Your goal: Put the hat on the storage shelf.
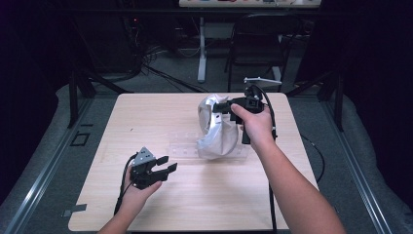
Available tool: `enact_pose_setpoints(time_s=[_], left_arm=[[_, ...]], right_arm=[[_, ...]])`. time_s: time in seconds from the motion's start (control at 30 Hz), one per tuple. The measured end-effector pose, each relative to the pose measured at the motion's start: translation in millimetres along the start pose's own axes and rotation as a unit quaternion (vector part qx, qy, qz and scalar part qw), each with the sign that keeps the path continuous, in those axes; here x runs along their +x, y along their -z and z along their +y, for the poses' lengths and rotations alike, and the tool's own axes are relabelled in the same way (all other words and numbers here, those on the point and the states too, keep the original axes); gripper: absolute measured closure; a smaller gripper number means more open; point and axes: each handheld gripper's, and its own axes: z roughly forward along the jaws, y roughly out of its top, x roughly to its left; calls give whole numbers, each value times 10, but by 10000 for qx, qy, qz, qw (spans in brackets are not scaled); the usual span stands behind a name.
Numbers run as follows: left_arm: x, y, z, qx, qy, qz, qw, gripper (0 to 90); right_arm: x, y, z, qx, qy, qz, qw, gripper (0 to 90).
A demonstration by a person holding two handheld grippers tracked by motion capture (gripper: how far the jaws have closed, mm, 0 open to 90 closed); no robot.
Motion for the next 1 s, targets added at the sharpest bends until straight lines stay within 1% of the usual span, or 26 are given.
enact_pose_setpoints(time_s=[0.07, 0.1, 0.2, 0.23, 0.27, 0.3, 0.37, 0.4, 0.43, 0.47, 0.5, 0.6, 0.73, 0.8, 0.87, 0.9, 1.0], left_arm=[[31, 16, -6, -10, 57, 25, 10000, 512], [48, 14, -10, -57, 70, 52, 9999, 511], [85, 20, -16, -6, 96, 72, 9999, 510], [91, 11, -24, -48, 114, 98, 9999, 510], [98, 10, -26, -30, 111, 113, 9999, 510], [103, 4, -32, -39, 142, 128, 9998, 510], [123, -5, -42, -8, 134, 170, 9998, 508], [124, -10, -47, -16, 168, 172, 9997, 508], [133, -11, -50, -8, 143, 190, 9997, 508], [131, -11, -53, 12, 173, 201, 9996, 507], [141, -8, -54, 53, 137, 196, 9997, 506], [143, -16, -65, 14, 170, 207, 9996, 504], [154, -12, -67, 39, 156, 222, 9996, 503], [155, -14, -70, 17, 187, 251, 9995, 503], [163, -14, -71, 3, 175, 253, 9995, 502], [166, -6, -69, 44, 196, 226, 9995, 501], [174, -7, -71, 49, 196, 259, 9995, 499]], right_arm=[[3, 10, -4, 2, 6, -24, 10000, 802], [2, 16, -6, 6, 29, -33, 10000, 801], [3, 32, -15, -11, 72, -43, 10000, 799], [3, 42, -18, 26, 101, -52, 9999, 798], [2, 44, -23, 11, 122, -59, 9999, 798], [4, 45, -27, -2, 116, -65, 9999, 798], [1, 59, -33, -4, 126, -76, 9999, 797], [-1, 65, -32, -13, 130, -75, 9999, 797], [-4, 67, -31, -31, 132, -73, 9999, 797], [-8, 73, -28, -30, 133, -72, 9999, 797], [-7, 72, -27, -51, 116, -72, 9999, 794], [-6, 88, -18, -114, 112, -29, 9999, 766], [-9, 125, -14, -133, 189, -96, 9997, 757], [-11, 152, -17, -157, 181, -84, 9997, 751], [-15, 171, -17, -179, 193, -81, 9996, 747], [-16, 190, -17, -179, 195, -77, 9996, 743], [-23, 249, -19, -235, 255, -123, 9993, 723]])
